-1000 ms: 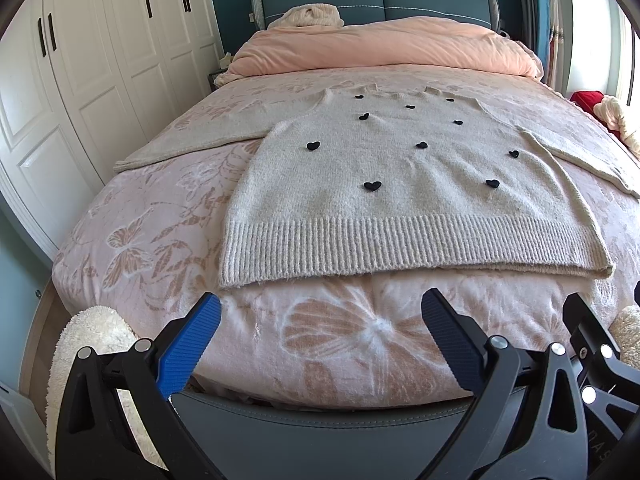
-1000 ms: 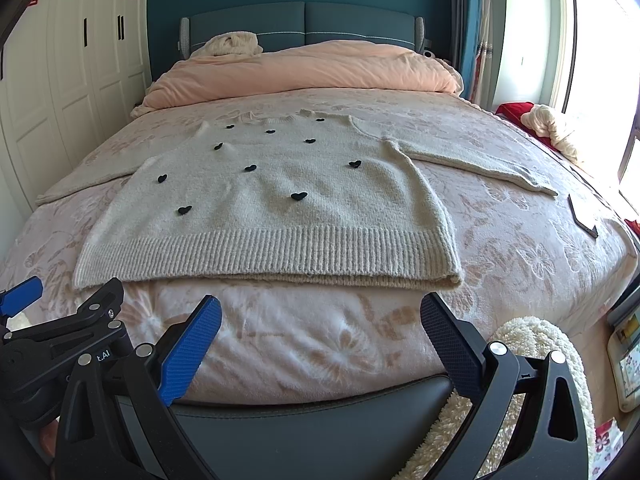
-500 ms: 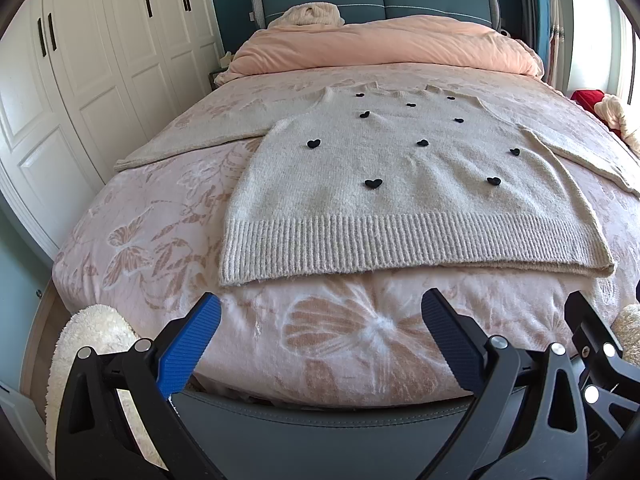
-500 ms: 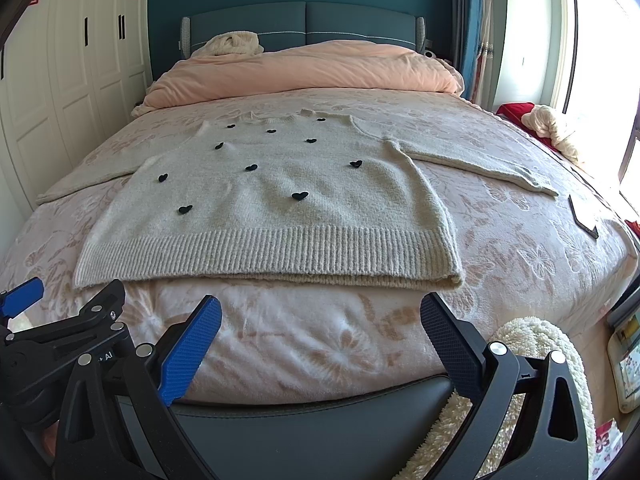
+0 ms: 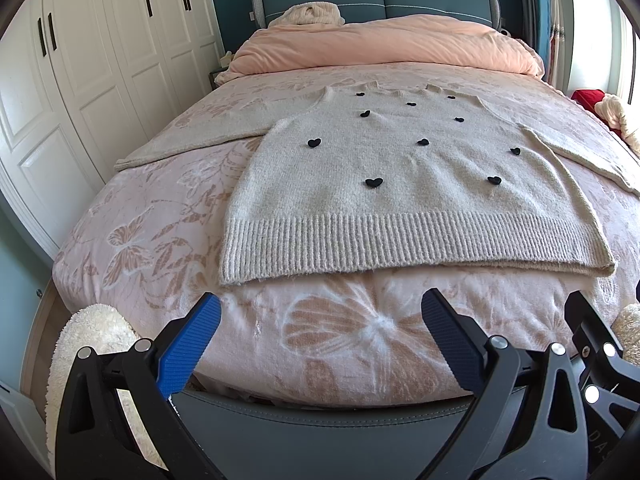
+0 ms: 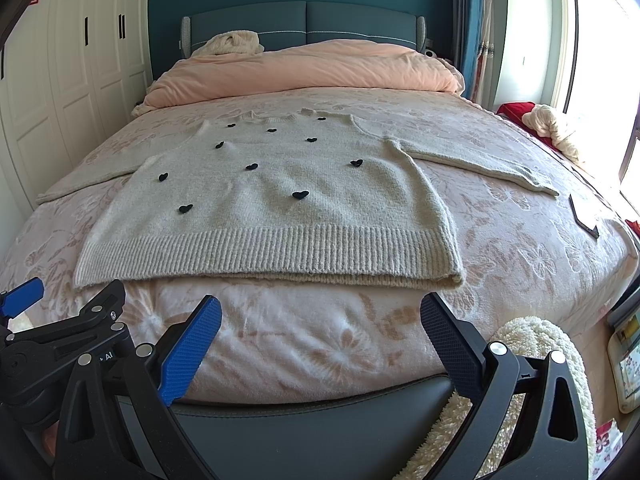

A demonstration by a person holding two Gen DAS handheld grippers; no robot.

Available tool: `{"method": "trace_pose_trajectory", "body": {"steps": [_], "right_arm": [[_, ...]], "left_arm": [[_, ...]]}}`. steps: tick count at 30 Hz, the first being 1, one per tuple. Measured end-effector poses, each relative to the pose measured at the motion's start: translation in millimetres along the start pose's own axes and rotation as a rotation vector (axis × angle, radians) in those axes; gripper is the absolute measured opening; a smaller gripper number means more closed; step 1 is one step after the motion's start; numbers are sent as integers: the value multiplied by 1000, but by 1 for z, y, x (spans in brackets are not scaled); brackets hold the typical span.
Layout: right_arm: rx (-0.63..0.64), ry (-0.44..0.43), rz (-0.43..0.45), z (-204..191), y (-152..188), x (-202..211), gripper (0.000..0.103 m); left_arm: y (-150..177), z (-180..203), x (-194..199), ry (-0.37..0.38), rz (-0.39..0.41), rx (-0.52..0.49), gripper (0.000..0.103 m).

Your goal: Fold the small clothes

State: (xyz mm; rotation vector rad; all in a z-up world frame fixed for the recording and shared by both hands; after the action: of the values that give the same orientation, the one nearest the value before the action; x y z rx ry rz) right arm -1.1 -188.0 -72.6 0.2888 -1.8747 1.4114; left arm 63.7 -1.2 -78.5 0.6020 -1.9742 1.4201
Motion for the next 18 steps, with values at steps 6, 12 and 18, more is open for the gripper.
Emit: {"method": "trace_pose_trajectory", "body": {"steps": [6, 12, 18], "right_arm": [[-4, -16, -11, -1, 3, -4, 98], [-110, -42, -63, 19, -8, -21, 98], [-341, -12, -84, 110, -71, -67, 98]], "left_arm": [[6, -1, -6, 40, -29, 30, 98], [3, -10, -13, 60, -39, 57, 98], [-22, -18, -27, 107, -63, 96, 98]]}}
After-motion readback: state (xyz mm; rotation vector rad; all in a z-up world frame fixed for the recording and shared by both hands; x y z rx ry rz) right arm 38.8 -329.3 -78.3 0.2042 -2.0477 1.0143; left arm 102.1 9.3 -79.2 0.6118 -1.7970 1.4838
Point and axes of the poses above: each gripper's, at about its wrist camera, not at the fingertips, and x roughly against the way its jaws point, z to its right, y to its underside, the point moved 10 cm from there along -x, roughly the way its jaws point, and after that the axes turned 9 degrees about -x, right-handed, at the moved point
